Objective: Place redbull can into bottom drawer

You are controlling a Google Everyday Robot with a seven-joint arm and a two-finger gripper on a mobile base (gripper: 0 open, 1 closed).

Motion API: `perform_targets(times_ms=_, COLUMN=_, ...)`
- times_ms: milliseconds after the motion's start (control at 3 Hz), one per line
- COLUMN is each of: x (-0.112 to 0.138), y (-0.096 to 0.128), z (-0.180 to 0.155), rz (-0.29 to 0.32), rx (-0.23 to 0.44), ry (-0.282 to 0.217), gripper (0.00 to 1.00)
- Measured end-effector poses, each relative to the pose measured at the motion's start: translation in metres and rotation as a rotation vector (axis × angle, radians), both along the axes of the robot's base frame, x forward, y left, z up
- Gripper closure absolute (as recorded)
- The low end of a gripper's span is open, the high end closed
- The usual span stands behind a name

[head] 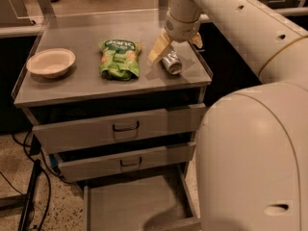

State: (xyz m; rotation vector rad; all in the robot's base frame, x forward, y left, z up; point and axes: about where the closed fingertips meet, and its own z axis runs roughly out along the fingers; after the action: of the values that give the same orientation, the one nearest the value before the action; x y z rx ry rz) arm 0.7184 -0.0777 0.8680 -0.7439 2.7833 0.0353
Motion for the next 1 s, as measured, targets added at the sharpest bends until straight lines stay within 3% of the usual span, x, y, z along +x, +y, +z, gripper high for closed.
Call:
perform_targets(times_ms=333, x=0.001, y=0.002, z=-0.015, rz=-0.037, rx=0.028, ry=0.022, gripper=0.0)
perform_targets(times_ms=1000, x=0.024, y=-0.004, z=-0.013, rz=-0.064, rx=0.036, ry=-0.004, gripper=0.0)
